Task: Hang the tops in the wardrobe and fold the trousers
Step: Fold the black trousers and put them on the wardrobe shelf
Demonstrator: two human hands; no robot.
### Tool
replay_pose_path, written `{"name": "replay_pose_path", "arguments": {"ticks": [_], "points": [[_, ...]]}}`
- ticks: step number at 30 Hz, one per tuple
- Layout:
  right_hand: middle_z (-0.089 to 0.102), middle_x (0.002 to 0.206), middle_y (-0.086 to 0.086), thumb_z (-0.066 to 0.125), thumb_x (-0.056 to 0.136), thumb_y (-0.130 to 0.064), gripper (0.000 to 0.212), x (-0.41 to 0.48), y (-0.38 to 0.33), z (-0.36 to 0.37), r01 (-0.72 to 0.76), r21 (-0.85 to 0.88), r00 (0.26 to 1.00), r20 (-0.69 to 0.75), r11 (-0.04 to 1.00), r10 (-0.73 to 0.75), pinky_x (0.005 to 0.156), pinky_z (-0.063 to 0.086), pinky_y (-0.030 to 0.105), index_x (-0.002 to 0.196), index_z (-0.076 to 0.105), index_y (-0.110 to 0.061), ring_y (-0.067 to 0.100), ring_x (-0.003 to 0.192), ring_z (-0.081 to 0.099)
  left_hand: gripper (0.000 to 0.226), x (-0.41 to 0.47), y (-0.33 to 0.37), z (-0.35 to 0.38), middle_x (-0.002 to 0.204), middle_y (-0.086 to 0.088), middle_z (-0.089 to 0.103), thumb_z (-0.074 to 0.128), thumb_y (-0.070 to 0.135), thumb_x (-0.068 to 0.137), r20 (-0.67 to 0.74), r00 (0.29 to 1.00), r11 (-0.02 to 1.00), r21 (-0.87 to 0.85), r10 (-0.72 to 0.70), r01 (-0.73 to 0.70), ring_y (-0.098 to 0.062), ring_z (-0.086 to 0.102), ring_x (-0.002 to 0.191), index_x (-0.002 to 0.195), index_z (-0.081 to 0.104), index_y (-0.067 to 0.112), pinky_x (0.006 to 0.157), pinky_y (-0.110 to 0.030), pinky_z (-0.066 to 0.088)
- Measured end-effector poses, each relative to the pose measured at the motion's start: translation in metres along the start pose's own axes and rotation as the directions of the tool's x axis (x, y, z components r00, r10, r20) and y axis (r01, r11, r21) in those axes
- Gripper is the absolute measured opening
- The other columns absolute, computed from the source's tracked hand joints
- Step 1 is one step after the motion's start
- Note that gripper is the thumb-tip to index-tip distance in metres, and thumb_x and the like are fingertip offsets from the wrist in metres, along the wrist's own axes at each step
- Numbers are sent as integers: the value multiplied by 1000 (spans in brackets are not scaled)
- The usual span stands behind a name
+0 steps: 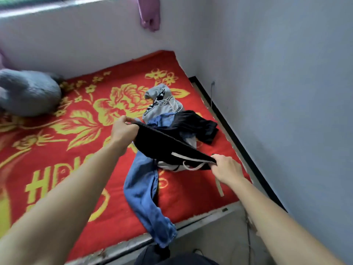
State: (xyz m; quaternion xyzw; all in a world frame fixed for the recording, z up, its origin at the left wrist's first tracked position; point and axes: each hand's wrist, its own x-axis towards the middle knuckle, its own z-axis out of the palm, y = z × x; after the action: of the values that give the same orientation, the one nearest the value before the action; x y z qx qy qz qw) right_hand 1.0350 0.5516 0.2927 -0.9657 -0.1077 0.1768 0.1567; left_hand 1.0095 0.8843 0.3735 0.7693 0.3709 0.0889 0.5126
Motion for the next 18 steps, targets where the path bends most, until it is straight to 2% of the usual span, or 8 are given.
{"name": "replay_pose_path", "arguments": {"ticks": [3, 7, 10, 13, 15, 17, 18], "points": [[73, 94, 11, 51, 90, -31, 26, 19, -36, -52, 98, -39, 967, -231, 994, -104, 65, 39, 34, 114, 61, -33, 36, 92, 69, 22, -11, 47, -44, 77, -6, 64, 54, 20, 58, -152, 980, 992, -8, 126, -129, -22, 59, 69, 79, 61, 22, 63, -33, 49], [71, 90, 17, 53, 86, -18, 28, 39, -89, -128, 202, -116, 867, -440, 972, -233, 67, 45, 38, 111, 61, -25, 40, 86, 68, 17, -30, 100, -100, 72, 3, 63, 62, 28, 58, -308, 925, 972, -7, 223, -237, -16, 56, 65, 75, 60, 24, 63, -30, 47], [59, 104, 17, 54, 88, -13, 30, 44, -128, -180, 238, -90, 776, -582, 967, -245, 65, 39, 36, 115, 64, -19, 41, 85, 63, 15, -42, 129, -137, 70, 3, 63, 65, 29, 63, -369, 893, 959, -13, 258, -283, -18, 56, 64, 76, 62, 22, 61, -31, 47], [45, 117, 20, 53, 89, -10, 25, 40, -163, -225, 297, -38, 656, -717, 954, -233, 67, 41, 39, 113, 62, -11, 42, 88, 58, 14, -47, 154, -176, 77, 3, 69, 68, 32, 66, -423, 859, 949, 13, 290, -314, -18, 63, 69, 77, 63, 24, 64, -30, 52], [43, 127, 23, 53, 95, -19, 21, 33, -185, -249, 331, 60, 646, -741, 942, -180, 74, 45, 42, 114, 56, -11, 45, 95, 59, 13, -51, 165, -207, 84, 1, 72, 68, 32, 68, -474, 831, 944, -1, 291, -331, -16, 67, 72, 79, 62, 26, 58, -27, 53], [52, 125, 26, 48, 101, -31, 27, 22, -210, -266, 327, 155, 705, -697, 932, -131, 82, 46, 45, 117, 50, -9, 47, 101, 60, 11, -55, 171, -240, 83, 1, 71, 66, 26, 70, -520, 801, 934, -12, 298, -356, -13, 66, 65, 81, 61, 28, 47, -23, 50], [57, 121, 26, 45, 103, -30, 29, 15, -225, -273, 331, 184, 730, -671, 926, -128, 83, 45, 45, 119, 48, -7, 47, 104, 60, 12, -56, 173, -256, 83, 1, 71, 64, 23, 72, -533, 787, 927, -10, 312, -374, -13, 66, 64, 82, 61, 29, 45, -23, 50]]}}
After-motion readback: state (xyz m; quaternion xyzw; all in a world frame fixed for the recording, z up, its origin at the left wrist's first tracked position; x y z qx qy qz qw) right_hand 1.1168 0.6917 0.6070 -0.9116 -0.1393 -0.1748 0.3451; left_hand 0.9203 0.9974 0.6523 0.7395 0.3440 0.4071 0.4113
